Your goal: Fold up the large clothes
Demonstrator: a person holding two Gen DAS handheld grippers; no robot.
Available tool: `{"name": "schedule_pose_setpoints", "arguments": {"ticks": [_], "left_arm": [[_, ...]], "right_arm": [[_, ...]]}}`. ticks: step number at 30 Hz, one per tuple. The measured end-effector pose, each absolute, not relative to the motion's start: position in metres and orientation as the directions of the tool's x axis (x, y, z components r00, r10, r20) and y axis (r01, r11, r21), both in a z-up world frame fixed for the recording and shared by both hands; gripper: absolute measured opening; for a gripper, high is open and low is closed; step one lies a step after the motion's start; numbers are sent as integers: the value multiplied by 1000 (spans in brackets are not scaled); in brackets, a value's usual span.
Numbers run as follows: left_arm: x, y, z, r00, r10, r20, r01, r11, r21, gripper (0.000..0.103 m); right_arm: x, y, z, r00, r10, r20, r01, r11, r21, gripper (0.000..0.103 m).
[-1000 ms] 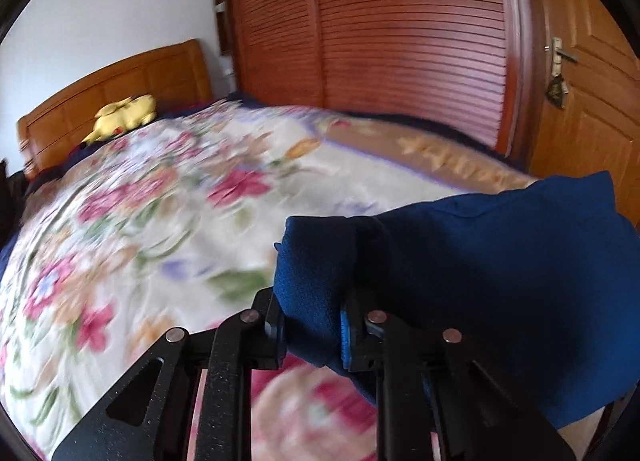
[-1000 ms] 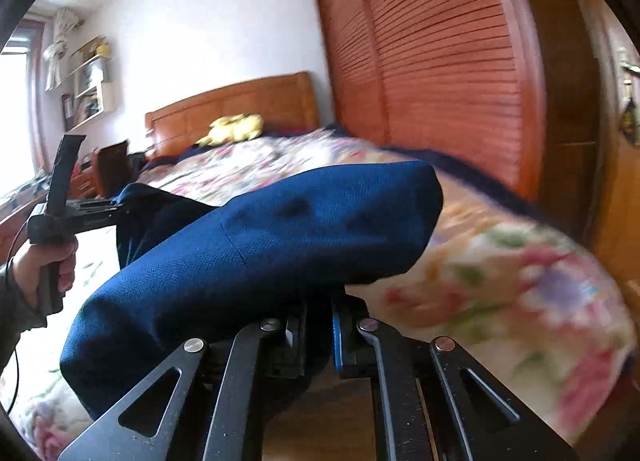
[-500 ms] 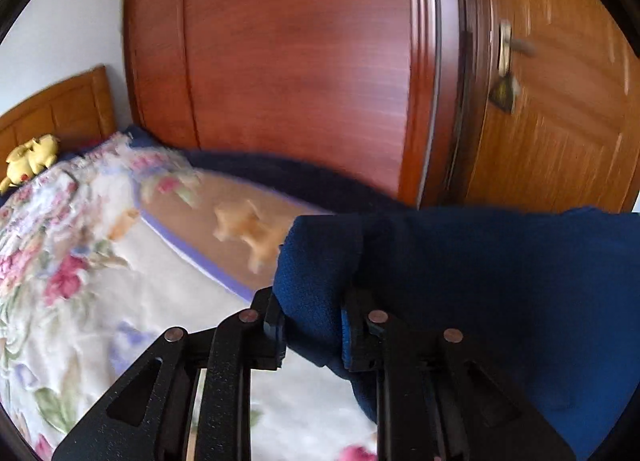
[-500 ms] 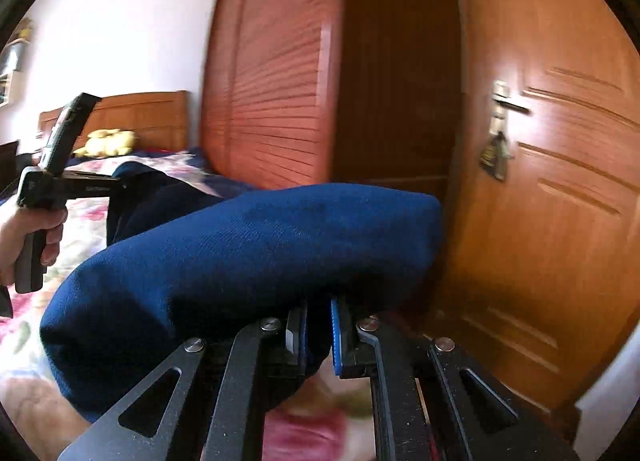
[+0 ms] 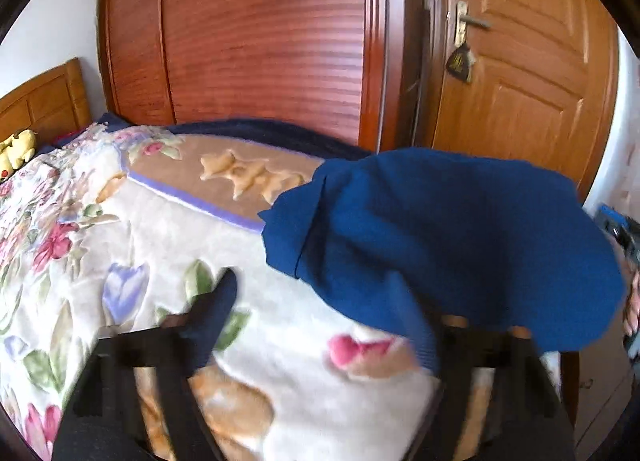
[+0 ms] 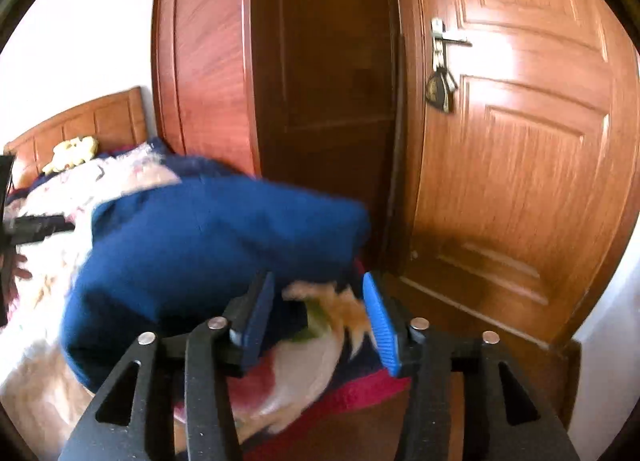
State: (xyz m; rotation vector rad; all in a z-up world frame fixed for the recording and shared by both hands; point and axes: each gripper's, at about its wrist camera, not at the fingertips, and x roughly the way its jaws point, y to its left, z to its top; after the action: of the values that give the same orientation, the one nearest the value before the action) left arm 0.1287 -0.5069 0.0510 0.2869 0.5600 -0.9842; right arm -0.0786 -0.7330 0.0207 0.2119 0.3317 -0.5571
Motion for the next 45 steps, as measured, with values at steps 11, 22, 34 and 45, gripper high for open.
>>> {"name": "schedule_pose_setpoints", "arguments": {"ticks": [11, 22, 34, 45], "left_arm": [[72, -426, 86, 485, -742, -463, 828, 560, -30, 88], [20, -306, 95, 627, -663, -409, 733, 679, 24, 89], [-14, -195, 77, 743, -538, -399, 589, 808, 8, 89], [-11, -77, 43, 863, -287, -416, 318, 948, 5, 89]], "right_arm": [[-14, -702, 39, 810, -356, -467, 419, 907, 36, 52], [-31, -692, 69, 809, -397, -433, 457, 888, 40, 52], [-70, -529, 79, 917, -144, -373, 173, 984, 47, 70], [-62, -357, 57, 926, 190, -325, -174, 982, 76, 72]]}}
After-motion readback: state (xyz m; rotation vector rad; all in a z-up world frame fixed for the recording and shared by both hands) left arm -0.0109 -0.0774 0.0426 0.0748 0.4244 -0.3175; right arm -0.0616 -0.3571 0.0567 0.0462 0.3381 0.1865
